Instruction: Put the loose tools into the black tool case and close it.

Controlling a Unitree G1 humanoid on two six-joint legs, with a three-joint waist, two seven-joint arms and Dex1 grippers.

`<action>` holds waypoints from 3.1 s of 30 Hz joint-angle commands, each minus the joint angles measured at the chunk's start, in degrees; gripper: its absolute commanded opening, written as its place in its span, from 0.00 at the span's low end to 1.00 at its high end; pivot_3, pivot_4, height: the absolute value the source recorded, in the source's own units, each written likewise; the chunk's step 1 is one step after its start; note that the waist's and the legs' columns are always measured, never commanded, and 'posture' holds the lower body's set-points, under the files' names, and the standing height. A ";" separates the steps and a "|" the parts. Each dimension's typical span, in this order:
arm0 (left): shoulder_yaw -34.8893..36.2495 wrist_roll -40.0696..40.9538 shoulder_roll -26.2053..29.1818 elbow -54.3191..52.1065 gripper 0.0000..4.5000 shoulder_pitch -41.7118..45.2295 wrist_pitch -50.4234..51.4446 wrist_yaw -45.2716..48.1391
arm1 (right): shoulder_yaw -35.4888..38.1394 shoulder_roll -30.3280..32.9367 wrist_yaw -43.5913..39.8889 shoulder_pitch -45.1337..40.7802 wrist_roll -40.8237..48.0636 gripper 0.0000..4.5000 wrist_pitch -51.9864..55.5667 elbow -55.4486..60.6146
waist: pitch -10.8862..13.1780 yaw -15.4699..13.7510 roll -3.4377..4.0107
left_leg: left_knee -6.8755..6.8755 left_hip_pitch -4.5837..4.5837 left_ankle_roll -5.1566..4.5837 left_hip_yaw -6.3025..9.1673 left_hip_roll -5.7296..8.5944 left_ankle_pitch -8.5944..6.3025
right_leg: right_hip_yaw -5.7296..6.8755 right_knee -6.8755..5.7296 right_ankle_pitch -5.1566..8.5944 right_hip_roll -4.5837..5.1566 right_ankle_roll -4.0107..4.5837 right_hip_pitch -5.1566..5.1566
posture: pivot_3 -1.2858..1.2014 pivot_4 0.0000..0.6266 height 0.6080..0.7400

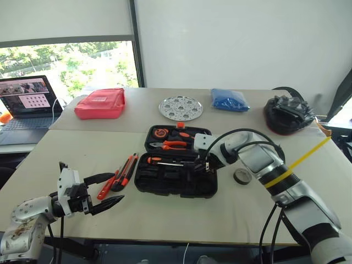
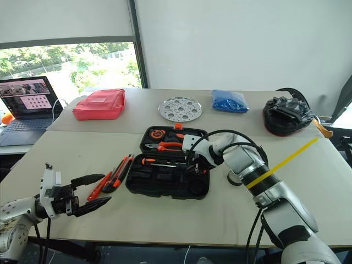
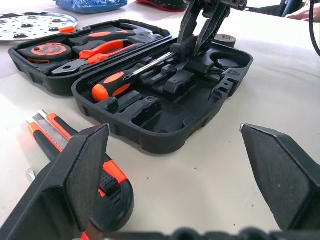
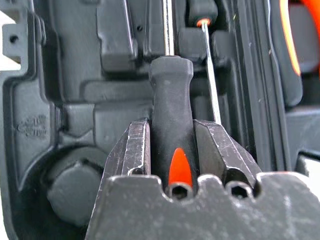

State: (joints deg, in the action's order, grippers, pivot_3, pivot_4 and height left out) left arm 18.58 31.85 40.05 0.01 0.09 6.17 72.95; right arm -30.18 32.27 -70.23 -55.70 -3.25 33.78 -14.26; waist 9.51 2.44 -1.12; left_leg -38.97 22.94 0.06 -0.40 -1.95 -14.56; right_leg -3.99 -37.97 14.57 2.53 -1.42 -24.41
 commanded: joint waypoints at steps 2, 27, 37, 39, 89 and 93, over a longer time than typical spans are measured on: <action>0.52 0.84 0.02 -1.35 1.00 0.06 -0.98 -0.33 | -0.10 0.14 -0.12 0.02 -1.62 0.22 -1.92 -1.42 | -0.01 0.08 -0.01 | 0.00 -0.04 0.00 0.00 0.00 0.00 | 0.00 0.00 0.00 0.00 0.00 0.04 | 0.52 0.24 1.00; 0.34 0.21 0.01 -2.04 1.00 -0.79 -1.65 -0.91 | -2.65 -1.41 -3.64 -2.49 -8.01 0.22 -12.11 -13.26 | -0.16 -0.18 -0.26 | 0.01 -0.30 0.06 -0.02 0.00 0.04 | 0.00 0.01 -0.02 0.01 0.04 0.28 | 0.52 0.24 1.00; 0.39 0.08 0.15 -1.57 1.00 -0.50 -2.00 -1.38 | 0.71 -3.22 -3.10 -2.84 -6.70 0.56 -11.39 -12.57 | -0.16 0.00 -0.26 | 0.03 -0.30 0.07 -0.02 -0.01 0.04 | 0.00 0.01 -0.02 0.00 0.04 0.26 | 0.52 0.24 1.00; 0.53 0.09 0.23 -1.64 1.00 -0.65 -1.95 -1.51 | 2.76 -2.71 -6.63 -3.30 -3.59 0.56 -8.68 -9.31 | -0.15 0.04 -0.28 | 0.04 -0.31 0.07 -0.02 -0.02 0.04 | 0.00 0.01 -0.02 -0.01 0.05 0.27 | 0.52 0.24 1.00; 11.21 1.08 2.75 -1.61 1.00 -10.91 -1.17 -6.78 | 29.07 -2.39 -5.64 18.53 19.14 0.32 -22.15 10.97 | -0.10 0.49 -0.26 | 0.25 -0.04 0.04 0.44 -0.10 -0.02 | 0.09 0.31 0.00 0.10 0.07 0.07 | 0.52 0.24 1.00; 17.53 1.14 2.73 1.96 1.00 -15.56 0.63 -9.75 | 40.41 0.30 -8.32 33.55 27.48 0.62 -29.75 16.73 | -0.10 0.05 -0.30 | 0.26 -0.12 0.03 0.38 -0.09 -0.03 | 0.08 0.38 0.01 0.08 0.05 0.18 | 0.52 0.24 1.00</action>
State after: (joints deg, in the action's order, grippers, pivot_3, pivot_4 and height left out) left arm 31.84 31.86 42.32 0.40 -13.61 6.04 64.95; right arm 4.27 31.32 -76.97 -26.72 19.28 8.79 -0.81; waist 9.41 2.49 -1.42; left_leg -38.69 22.80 0.09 -0.03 -2.05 -14.59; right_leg -3.89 -37.55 14.59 2.59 -1.38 -24.19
